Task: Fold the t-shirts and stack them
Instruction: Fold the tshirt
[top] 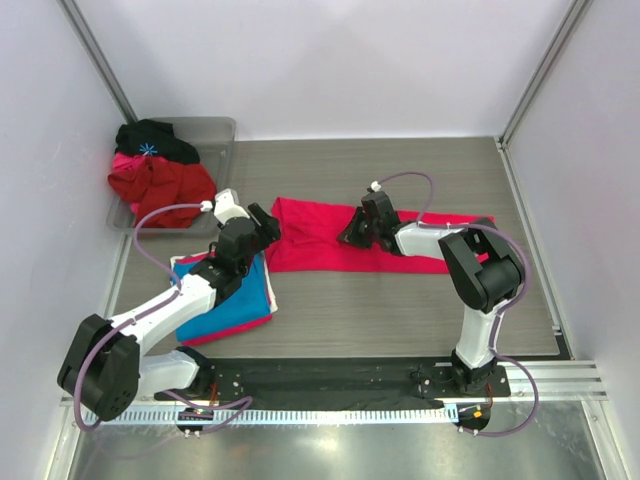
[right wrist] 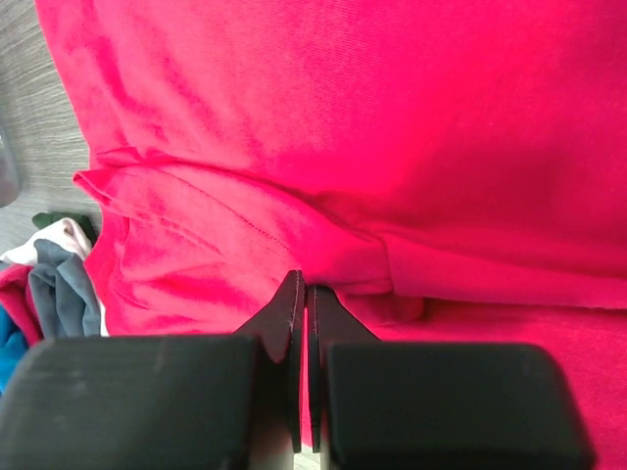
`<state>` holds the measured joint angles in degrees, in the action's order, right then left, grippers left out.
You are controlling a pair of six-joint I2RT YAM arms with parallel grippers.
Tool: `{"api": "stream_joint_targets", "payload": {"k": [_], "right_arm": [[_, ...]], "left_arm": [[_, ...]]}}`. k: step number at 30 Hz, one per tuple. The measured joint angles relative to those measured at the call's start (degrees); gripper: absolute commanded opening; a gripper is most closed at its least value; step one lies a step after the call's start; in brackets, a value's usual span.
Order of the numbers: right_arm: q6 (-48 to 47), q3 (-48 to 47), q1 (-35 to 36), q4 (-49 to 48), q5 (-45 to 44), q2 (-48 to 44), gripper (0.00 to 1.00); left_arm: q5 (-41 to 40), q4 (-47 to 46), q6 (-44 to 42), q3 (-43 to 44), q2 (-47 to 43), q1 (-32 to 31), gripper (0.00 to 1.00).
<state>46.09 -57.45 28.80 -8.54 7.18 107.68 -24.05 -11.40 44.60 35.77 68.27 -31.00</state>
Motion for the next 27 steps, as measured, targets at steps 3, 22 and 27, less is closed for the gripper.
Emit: {"api": "stream_joint_targets", "payload": {"k": [3, 22, 27], "right_arm": [[0.0, -0.4, 0.1, 0.7, 0.5, -0.1, 0.01], [-0.2, 3.6, -4.0, 10.5, 14.5, -9.5, 0.03], [-0.4, 6.1, -8.7, 10.8, 18.1, -10.2, 0.21]], "left_arm": [[0.1, 0.1, 0.0, 0.0, 0.3, 0.0, 0.62], [10.3, 2.8, 0.0, 5.5, 11.3, 0.0, 0.56], [12.3, 3.4, -0.1, 6.9, 13.9, -0.1, 0.55]]}}
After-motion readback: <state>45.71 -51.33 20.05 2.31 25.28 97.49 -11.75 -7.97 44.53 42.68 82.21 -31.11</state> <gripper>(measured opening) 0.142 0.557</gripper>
